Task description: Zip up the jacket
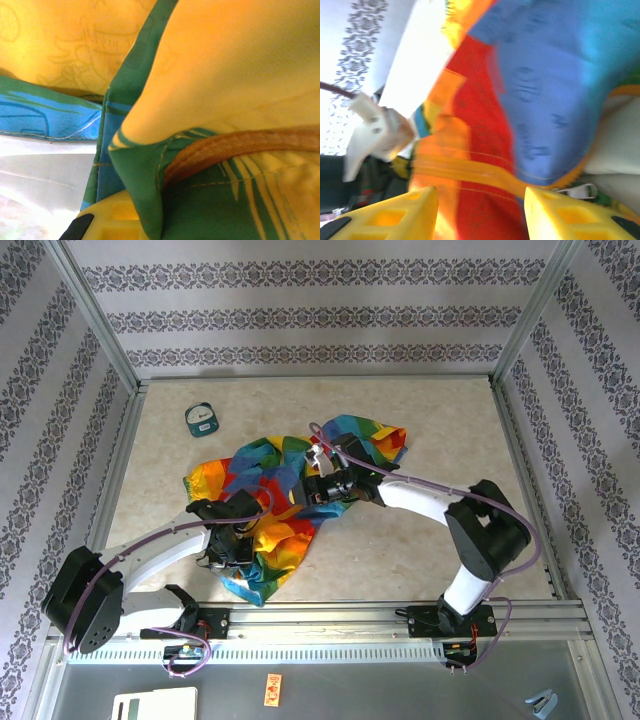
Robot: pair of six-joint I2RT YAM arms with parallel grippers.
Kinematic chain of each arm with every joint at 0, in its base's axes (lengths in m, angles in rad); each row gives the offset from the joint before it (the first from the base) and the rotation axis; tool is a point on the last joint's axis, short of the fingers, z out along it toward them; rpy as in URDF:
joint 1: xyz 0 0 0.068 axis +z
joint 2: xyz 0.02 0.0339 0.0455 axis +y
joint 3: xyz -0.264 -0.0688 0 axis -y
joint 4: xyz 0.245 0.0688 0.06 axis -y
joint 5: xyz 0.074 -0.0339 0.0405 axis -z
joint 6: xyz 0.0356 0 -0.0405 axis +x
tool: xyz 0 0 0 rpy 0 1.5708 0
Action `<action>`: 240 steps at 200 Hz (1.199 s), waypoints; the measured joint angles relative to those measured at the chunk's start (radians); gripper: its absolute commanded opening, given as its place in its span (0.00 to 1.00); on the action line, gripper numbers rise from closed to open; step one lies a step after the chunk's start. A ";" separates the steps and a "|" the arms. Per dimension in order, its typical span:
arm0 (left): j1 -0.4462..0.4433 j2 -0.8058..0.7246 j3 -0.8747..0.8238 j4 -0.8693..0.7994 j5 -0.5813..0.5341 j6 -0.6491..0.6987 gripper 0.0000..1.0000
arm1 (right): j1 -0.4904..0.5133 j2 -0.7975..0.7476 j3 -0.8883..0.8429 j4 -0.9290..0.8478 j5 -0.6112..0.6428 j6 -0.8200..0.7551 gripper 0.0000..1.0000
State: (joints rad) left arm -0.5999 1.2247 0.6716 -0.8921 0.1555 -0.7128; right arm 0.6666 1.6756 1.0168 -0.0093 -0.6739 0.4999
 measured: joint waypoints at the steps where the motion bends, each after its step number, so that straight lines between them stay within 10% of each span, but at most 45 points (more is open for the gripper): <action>1: 0.000 0.000 0.000 0.000 0.000 0.000 0.00 | 0.002 -0.004 0.000 0.001 -0.002 0.000 0.49; 240: 0.000 0.134 0.021 0.011 -0.018 -0.003 0.00 | -0.027 0.166 0.063 -0.125 -0.031 -0.083 0.55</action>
State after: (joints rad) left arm -0.5999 1.3582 0.6926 -0.8814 0.1379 -0.7158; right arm 0.6399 1.8412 1.0798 -0.1341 -0.7048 0.4168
